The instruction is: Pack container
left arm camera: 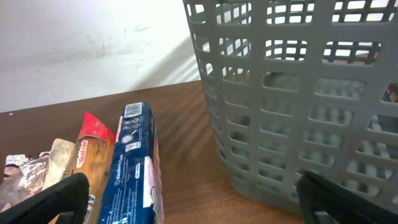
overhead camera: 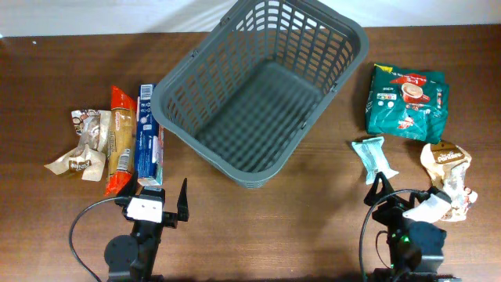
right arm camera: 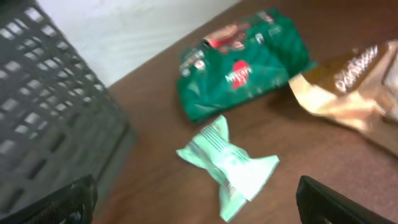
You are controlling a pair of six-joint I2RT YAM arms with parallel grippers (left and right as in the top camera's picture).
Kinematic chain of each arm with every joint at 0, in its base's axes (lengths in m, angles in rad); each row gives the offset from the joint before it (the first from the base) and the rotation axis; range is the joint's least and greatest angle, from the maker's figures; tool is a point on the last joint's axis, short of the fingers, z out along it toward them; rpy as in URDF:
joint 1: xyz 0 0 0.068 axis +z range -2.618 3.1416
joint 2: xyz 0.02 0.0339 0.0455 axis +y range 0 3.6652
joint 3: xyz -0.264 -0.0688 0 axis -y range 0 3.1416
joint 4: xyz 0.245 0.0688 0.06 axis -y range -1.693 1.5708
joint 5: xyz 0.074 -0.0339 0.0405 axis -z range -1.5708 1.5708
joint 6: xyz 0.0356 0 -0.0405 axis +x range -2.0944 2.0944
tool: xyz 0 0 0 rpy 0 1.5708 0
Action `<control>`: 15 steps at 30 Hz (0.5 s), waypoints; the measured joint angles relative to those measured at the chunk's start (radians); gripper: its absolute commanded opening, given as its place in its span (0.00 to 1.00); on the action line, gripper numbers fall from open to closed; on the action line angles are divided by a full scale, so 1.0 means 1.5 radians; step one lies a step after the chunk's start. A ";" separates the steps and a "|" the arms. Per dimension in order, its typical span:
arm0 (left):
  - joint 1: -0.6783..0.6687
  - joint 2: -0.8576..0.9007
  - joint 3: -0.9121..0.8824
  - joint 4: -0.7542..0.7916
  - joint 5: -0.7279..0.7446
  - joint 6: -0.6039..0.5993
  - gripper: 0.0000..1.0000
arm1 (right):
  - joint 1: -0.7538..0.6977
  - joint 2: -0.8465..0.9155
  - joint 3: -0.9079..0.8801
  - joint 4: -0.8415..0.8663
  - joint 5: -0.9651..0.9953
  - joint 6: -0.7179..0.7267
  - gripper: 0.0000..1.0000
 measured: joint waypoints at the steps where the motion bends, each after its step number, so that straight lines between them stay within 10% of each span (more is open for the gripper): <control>1: 0.000 0.000 0.000 0.000 0.000 0.000 0.99 | 0.000 0.032 0.036 -0.004 -0.001 -0.006 0.99; 15: 0.000 -0.002 -0.003 0.001 0.000 0.000 0.99 | -0.002 0.702 0.865 -0.293 -0.021 -0.187 0.99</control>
